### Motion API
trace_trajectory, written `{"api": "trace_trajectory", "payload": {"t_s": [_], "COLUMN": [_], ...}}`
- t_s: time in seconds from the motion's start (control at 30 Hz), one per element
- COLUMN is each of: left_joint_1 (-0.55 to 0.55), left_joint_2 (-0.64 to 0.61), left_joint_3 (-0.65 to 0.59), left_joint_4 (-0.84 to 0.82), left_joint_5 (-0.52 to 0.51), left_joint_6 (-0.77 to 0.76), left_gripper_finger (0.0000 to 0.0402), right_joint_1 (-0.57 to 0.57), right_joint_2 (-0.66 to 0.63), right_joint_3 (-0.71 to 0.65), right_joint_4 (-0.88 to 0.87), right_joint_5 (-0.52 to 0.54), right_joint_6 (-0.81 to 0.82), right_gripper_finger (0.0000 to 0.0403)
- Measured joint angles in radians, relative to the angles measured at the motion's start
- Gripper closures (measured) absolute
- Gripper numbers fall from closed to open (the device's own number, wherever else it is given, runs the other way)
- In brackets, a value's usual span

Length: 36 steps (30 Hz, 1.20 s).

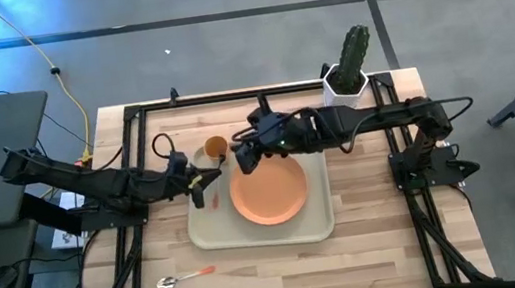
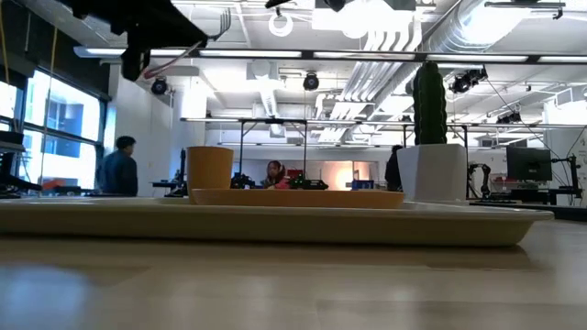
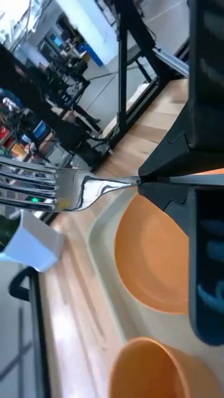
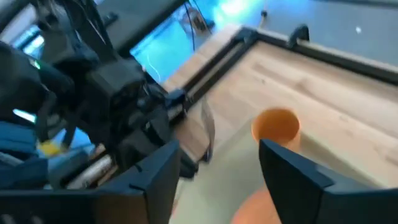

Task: Pick and place plate/cup/fork/spoon on tray
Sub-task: Move the orange fork on the white serving tray to the right of the orange plate

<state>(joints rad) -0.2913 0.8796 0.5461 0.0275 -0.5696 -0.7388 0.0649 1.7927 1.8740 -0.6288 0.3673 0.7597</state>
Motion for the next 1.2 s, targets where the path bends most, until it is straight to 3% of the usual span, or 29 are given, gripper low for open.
{"api": "trace_trajectory", "payload": {"t_s": [0.17,0.4,0.7,0.93,1.2], "left_joint_1": [0.001,0.035,0.064,0.076,0.125], "left_joint_2": [0.0,0.01,0.047,0.049,0.047], "left_joint_3": [0.0,0.026,0.045,0.045,0.045], "left_joint_4": [0.077,0.121,0.158,0.152,0.055], "left_joint_5": [0.014,0.018,0.112,0.092,0.296], "left_joint_6": [0.149,0.215,0.293,0.279,0.167], "left_gripper_finger": [0.04,0.04,0.0397,0.0392,0.033], "right_joint_1": [-0.008,-0.008,-0.034,-0.047,-0.146], "right_joint_2": [0.01,0.036,0.053,0.048,-0.048], "right_joint_3": [0.0,-0.001,-0.001,-0.001,0.001], "right_joint_4": [0.058,0.07,0.115,0.041,-0.322], "right_joint_5": [-0.005,-0.024,-0.039,-0.081,-0.298], "right_joint_6": [-0.113,-0.211,-0.234,-0.205,-0.308], "right_gripper_finger": [0.0165,0.0179,0.0254,0.039,0.0401]}}
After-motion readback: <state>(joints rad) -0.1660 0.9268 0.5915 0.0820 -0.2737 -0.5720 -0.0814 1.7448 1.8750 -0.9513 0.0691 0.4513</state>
